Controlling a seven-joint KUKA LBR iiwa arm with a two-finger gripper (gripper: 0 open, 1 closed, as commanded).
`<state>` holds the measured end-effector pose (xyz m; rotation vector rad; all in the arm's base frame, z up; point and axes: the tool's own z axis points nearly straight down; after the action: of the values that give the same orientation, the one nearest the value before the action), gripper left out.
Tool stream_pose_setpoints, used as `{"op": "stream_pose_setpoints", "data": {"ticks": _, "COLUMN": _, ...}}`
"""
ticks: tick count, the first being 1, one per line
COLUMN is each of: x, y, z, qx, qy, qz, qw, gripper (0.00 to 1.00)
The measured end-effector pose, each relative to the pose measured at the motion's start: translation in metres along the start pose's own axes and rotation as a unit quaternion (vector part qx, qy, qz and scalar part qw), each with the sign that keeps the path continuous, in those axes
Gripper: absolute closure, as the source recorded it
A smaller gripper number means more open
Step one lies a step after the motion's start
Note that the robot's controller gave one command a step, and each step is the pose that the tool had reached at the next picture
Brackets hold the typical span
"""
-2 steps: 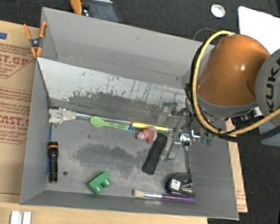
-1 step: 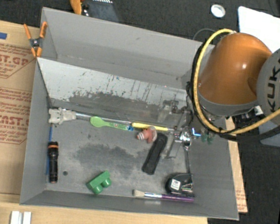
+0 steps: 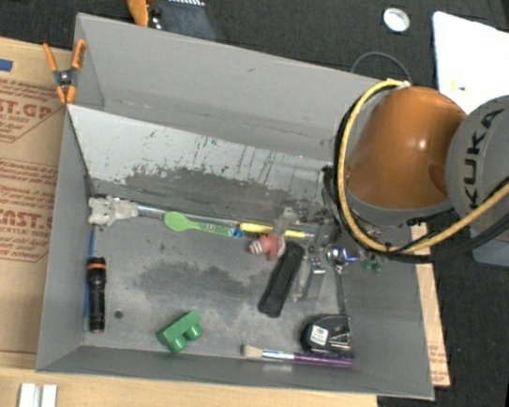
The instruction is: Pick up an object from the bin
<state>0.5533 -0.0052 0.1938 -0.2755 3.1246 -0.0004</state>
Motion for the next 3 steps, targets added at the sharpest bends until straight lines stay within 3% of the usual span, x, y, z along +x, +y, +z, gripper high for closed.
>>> {"op": "stream_pose_setpoints", "data": {"ticks": 1, "x": -0.001, "y": -0.021, "z": 0.026, "qx": 0.0, "qy": -0.0015, "qz": -0.193, "qw": 0.9813, "gripper": 0.0}}
{"op": "stream_pose_setpoints", "data": {"ticks": 2, "x": -0.009, "y": -0.036, "z": 0.063, "qx": -0.002, "qy": 0.0016, "qz": -0.298, "qw": 0.9544, "gripper": 0.0}}
{"op": "stream_pose_setpoints", "data": {"ticks": 3, "x": -0.012, "y": -0.033, "z": 0.12, "qx": 0.001, "qy": -0.0023, "qz": -0.471, "qw": 0.8821, "gripper": 0.0}}
